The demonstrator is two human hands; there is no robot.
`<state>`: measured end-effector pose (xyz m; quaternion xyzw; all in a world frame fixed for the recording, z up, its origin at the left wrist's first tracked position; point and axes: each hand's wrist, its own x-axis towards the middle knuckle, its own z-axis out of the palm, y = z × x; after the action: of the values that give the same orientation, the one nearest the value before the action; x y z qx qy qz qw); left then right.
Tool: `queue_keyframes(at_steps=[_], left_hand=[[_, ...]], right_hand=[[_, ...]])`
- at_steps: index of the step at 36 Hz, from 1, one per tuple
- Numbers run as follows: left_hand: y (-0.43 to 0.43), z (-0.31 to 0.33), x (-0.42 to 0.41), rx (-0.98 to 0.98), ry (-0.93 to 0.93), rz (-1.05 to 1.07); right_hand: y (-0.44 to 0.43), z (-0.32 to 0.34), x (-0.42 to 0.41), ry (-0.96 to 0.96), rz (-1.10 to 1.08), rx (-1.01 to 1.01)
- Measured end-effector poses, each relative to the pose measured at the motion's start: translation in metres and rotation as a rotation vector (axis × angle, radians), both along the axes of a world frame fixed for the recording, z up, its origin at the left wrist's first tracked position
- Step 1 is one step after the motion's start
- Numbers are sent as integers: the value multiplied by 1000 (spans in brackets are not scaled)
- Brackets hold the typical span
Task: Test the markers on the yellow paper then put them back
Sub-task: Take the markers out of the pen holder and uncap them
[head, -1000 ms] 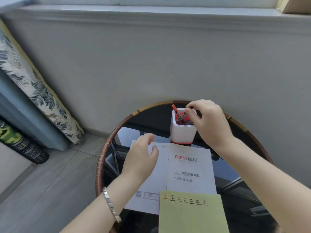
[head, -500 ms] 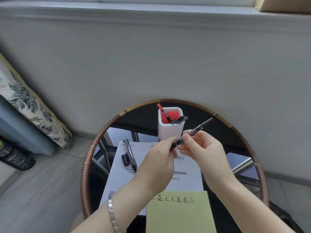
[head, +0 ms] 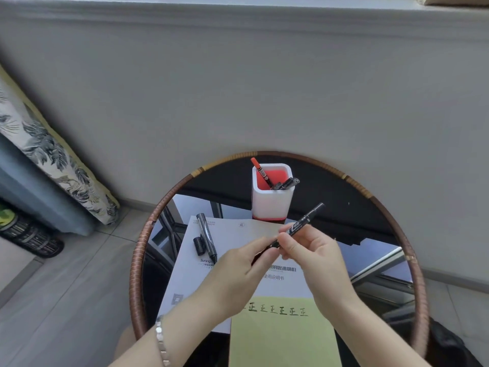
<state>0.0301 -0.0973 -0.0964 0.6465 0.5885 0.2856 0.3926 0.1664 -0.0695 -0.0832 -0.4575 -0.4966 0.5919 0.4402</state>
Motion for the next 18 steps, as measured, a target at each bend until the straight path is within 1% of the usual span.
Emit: queue_keyframes(at_steps=[2, 3, 5, 6, 8, 11, 14, 18], left_hand=[[-3, -3, -7, -65, 30, 19], [-5, -5, -11, -100, 21, 73], [-7, -11, -21, -160, -36, 223], [-7, -14, -26, -162, -45, 302], [-6, -18, -34, -149, -31, 422], [-2, -19, -42, -94, -21, 514], [5, -22, -48, -5, 87, 521], [19, -25, -53, 52, 130, 555]], right_hand=[[5, 2, 1, -55, 9, 70], [10, 4, 3, -133, 35, 130], [22, 8, 3, -391, 178, 213], [28, 9, 0, -521, 270, 207], [41, 3, -10, -691, 392, 150], [57, -19, -38, -793, 365, 136], [67, -37, -66, -868, 284, 140], [74, -54, -92, -960, 250, 153]])
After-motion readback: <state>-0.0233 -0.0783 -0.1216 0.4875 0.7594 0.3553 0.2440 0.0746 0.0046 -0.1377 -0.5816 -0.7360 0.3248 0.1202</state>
